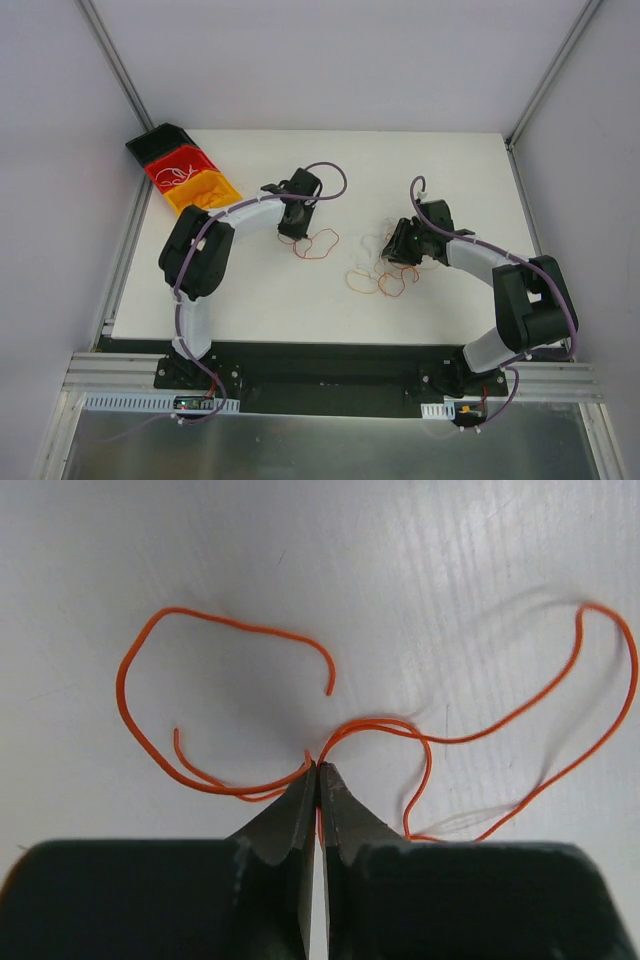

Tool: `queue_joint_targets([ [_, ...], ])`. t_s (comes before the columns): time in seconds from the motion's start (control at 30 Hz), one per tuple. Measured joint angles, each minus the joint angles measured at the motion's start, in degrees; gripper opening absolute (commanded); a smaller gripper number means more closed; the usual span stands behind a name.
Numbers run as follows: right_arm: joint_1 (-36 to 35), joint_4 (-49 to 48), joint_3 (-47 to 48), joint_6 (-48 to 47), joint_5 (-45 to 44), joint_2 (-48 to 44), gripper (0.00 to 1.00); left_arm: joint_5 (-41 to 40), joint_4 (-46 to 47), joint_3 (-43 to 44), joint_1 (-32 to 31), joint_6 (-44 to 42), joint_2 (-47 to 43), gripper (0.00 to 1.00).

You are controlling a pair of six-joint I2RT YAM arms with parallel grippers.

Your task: Untangle the cables

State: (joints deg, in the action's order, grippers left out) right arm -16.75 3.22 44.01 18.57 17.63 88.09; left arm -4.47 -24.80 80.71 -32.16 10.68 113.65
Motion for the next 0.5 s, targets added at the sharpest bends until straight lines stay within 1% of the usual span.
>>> queue_joint_targets([
  [0.13, 0.0, 0.0, 0.0, 0.0, 0.1, 0.0, 0.37, -1.8, 0.9, -4.4, 0.0, -0.5, -4.7, 0.00],
  [0.27, 0.0, 0.0, 0.0, 0.0, 0.2, 0.0, 0.37, -2.9, 1.7, -8.6, 0.9, -0.8, -14.5, 0.00],
  [0.4, 0.0, 0.0, 0.0, 0.0, 0.4, 0.0, 0.37, -3.0, 2.8, -9.7, 5.4, -0.9, -25.9, 0.00],
  [0.5, 0.0, 0.0, 0.0, 0.0, 0.5, 0.0, 0.37, -2.9, 3.6, -9.6, 9.7, -1.1, -32.4, 0.00],
])
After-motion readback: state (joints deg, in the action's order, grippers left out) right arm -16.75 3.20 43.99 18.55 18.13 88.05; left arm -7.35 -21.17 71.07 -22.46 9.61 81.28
